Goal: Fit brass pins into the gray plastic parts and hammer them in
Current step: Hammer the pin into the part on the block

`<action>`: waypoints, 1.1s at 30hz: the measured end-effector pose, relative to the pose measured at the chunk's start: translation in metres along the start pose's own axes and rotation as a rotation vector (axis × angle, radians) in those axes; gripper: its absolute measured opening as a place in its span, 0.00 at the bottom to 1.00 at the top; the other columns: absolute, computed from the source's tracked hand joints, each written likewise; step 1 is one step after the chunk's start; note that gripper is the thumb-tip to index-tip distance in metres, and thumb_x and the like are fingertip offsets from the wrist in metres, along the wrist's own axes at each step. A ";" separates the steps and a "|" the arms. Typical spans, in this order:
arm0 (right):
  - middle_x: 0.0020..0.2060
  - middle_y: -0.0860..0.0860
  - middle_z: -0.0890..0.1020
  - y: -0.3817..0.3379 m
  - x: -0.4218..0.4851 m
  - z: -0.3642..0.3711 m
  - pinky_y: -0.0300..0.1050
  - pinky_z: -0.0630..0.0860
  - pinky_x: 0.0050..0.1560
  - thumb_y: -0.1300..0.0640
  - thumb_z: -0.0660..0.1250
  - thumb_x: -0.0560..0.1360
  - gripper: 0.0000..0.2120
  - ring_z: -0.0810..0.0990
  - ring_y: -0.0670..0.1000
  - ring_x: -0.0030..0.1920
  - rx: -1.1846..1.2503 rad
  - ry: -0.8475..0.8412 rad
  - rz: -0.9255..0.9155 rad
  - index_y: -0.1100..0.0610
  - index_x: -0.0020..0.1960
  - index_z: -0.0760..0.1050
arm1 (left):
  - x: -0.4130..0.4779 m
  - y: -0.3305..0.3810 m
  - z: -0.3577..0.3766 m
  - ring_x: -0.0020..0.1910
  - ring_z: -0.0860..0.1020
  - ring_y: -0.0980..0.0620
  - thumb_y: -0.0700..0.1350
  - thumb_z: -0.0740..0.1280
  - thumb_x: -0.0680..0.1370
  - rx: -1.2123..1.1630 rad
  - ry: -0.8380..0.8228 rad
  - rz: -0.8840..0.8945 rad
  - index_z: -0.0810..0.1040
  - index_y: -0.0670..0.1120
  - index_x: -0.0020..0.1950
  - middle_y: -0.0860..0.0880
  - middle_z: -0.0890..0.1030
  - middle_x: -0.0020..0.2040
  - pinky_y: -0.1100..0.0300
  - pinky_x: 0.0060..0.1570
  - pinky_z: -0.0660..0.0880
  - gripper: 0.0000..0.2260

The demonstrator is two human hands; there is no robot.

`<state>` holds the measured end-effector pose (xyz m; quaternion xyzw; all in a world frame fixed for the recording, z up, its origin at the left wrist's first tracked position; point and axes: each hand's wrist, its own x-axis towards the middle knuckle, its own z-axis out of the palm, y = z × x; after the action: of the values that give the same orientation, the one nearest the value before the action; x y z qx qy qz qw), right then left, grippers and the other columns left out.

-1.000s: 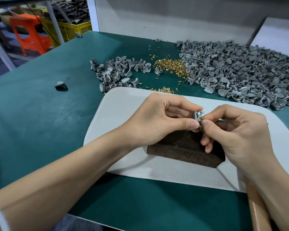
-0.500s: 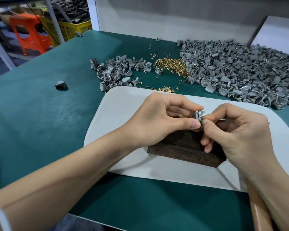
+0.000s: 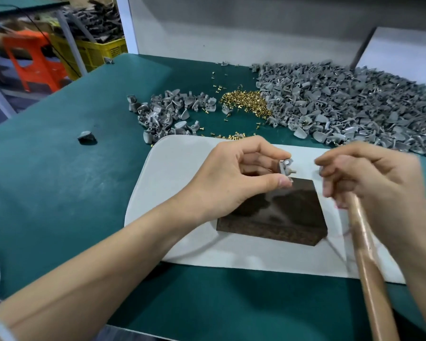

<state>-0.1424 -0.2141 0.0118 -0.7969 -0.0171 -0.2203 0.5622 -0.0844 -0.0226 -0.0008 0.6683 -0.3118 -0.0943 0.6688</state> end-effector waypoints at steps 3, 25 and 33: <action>0.28 0.54 0.79 0.020 0.013 -0.036 0.42 0.73 0.31 0.48 0.69 0.71 0.13 0.77 0.53 0.30 -0.591 0.202 0.273 0.60 0.43 0.79 | 0.002 -0.003 -0.005 0.46 0.83 0.51 0.31 0.71 0.72 0.004 0.019 0.003 0.74 0.46 0.44 0.45 0.84 0.46 0.65 0.50 0.76 0.11; 0.20 0.50 0.71 -0.084 -0.019 0.000 0.36 0.68 0.22 0.52 0.62 0.79 0.15 0.68 0.47 0.19 -0.345 -0.179 0.438 0.59 0.37 0.73 | -0.004 -0.013 -0.014 0.60 0.76 0.55 0.36 0.71 0.73 0.210 -0.082 -0.149 0.77 0.49 0.39 0.48 0.77 0.62 0.62 0.62 0.67 0.09; 0.21 0.56 0.72 -0.081 -0.019 0.036 0.46 0.69 0.30 0.56 0.57 0.81 0.17 0.69 0.50 0.20 -0.681 -0.280 0.435 0.58 0.34 0.63 | -0.003 -0.017 -0.013 0.50 0.79 0.57 0.35 0.70 0.73 0.169 -0.096 -0.165 0.76 0.49 0.38 0.49 0.76 0.62 0.63 0.59 0.71 0.10</action>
<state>-0.1697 -0.1478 0.0675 -0.9443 0.1491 0.0208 0.2926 -0.0750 -0.0119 -0.0164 0.7403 -0.2943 -0.1542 0.5845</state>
